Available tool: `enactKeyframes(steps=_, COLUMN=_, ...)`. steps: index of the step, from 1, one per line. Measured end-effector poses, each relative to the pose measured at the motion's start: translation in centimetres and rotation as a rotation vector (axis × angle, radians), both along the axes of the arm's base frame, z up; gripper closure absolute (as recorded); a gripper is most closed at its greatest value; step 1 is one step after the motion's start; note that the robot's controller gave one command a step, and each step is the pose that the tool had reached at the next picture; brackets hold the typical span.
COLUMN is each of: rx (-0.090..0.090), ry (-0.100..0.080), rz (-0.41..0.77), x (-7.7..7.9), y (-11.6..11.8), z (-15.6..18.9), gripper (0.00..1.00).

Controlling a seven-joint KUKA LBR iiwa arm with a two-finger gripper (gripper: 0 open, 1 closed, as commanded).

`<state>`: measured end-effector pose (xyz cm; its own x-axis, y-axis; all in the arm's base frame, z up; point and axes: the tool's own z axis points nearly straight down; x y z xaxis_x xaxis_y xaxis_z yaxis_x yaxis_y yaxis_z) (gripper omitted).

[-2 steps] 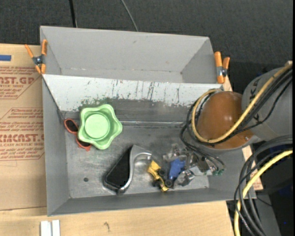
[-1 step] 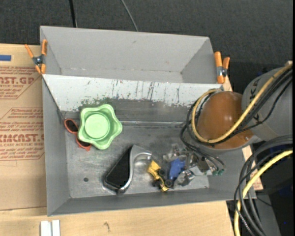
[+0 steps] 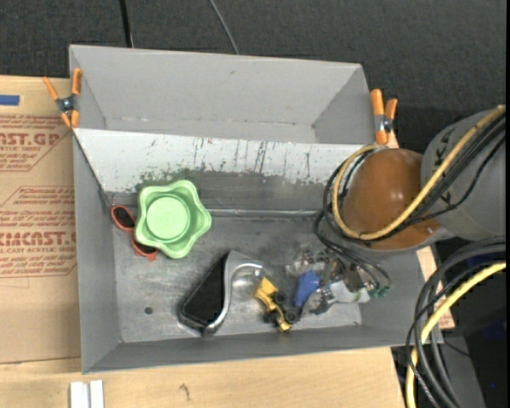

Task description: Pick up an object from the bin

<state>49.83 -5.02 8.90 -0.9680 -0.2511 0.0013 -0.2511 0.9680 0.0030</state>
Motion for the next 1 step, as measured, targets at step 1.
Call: enactKeyframes(steps=1, rx=-0.002, ry=-0.003, rz=0.024, x=-1.81, y=-0.86, z=11.7, gripper=1.0)
